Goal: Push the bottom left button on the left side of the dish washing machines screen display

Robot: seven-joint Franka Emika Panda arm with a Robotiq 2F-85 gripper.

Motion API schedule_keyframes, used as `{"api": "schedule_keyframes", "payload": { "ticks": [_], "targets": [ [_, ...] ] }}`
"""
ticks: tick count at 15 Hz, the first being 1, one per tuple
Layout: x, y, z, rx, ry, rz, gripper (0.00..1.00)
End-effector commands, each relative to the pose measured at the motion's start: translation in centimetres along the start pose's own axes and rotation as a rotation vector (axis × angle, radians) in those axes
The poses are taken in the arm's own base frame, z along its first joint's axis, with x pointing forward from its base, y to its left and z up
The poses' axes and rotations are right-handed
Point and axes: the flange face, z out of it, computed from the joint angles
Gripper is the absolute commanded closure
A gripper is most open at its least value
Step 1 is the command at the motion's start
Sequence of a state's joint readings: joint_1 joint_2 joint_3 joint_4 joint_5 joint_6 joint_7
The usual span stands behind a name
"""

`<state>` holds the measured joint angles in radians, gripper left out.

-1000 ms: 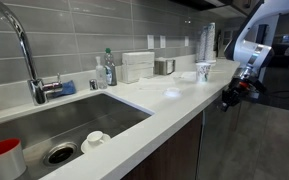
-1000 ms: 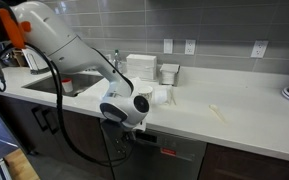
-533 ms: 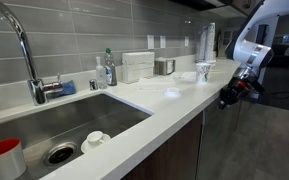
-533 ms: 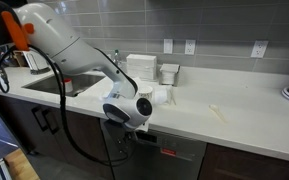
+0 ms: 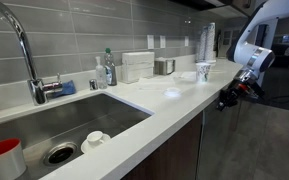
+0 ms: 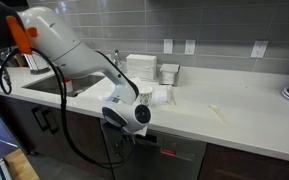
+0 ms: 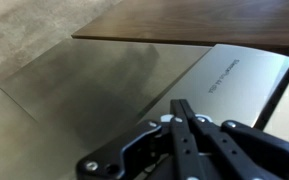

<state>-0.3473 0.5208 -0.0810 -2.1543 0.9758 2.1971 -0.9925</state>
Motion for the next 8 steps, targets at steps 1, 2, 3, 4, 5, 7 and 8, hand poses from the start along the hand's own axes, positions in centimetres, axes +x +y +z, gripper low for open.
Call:
{"api": "schedule_keyframes", "payload": {
  "ticks": [1,2,3,4,5,7,8],
  "targets": [
    [0.6,0.6,-0.2,0.021,0.069,0.011,0.97],
    [0.5,0.7,-0.4,0.017,0.075,0.011,0.96],
    [0.5,0.7,-0.7,0.016,0.075,0.013,0.96],
    [0.4,0.7,-0.9,0.012,0.07,0.014,0.96],
    [0.3,0.7,-1.1,0.001,0.054,0.011,0.96],
    [0.2,0.7,-1.6,-0.005,0.034,0.005,0.96],
    [0.2,0.8,-1.8,-0.011,0.024,0.001,0.96]
  ]
}}
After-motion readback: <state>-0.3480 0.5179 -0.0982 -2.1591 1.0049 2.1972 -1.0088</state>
